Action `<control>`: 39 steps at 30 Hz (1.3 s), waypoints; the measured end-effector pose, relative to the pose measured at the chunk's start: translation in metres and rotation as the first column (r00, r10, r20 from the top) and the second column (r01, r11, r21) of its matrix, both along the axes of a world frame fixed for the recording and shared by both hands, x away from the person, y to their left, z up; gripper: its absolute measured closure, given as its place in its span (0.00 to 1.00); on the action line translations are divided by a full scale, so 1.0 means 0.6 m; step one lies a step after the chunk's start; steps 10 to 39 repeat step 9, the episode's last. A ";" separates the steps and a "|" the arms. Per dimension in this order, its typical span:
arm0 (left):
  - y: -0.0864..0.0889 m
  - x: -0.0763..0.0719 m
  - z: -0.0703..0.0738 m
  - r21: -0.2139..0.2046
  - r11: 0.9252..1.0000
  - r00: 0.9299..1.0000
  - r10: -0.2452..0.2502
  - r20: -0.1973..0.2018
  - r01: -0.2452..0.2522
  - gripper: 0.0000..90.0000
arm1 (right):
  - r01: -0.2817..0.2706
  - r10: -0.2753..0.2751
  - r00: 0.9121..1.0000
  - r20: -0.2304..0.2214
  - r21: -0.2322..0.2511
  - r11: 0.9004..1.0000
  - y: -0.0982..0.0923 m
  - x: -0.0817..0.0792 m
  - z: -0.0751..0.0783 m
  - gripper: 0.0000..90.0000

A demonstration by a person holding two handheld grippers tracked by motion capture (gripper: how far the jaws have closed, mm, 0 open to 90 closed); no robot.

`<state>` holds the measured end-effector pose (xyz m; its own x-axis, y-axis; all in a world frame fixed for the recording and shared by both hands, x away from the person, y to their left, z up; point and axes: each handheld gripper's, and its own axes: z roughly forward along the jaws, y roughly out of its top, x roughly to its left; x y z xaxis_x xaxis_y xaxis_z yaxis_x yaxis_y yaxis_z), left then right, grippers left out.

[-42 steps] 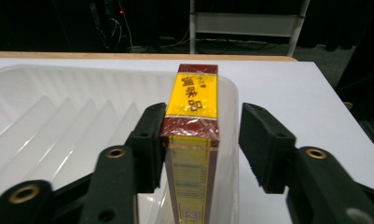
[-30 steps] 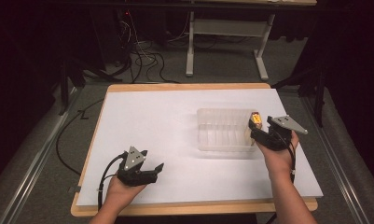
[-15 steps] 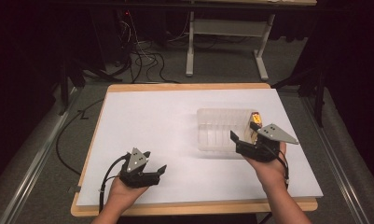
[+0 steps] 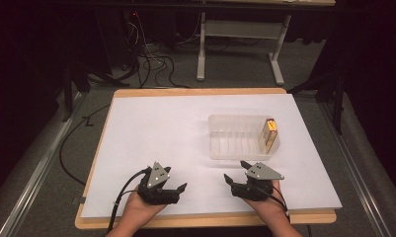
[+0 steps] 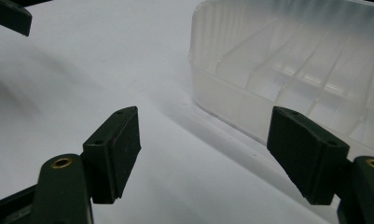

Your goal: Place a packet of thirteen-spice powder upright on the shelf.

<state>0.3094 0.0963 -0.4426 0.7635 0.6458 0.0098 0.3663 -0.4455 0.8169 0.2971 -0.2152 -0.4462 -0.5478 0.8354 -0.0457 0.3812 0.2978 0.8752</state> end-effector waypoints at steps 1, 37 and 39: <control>-0.004 0.000 -0.003 0.010 1.000 1.000 -0.003 -0.003 0.003 0.27 | 0.003 -0.003 1.000 0.001 0.012 1.000 0.000 0.000 0.002 0.29; -0.021 0.002 -0.014 0.028 0.999 1.000 -0.015 -0.022 0.016 0.27 | 0.024 -0.024 1.000 0.003 0.044 0.999 -0.019 0.002 0.009 0.30; -0.021 0.002 -0.014 0.028 0.999 1.000 -0.015 -0.022 0.016 0.27 | 0.024 -0.024 1.000 0.003 0.044 0.999 -0.019 0.002 0.009 0.30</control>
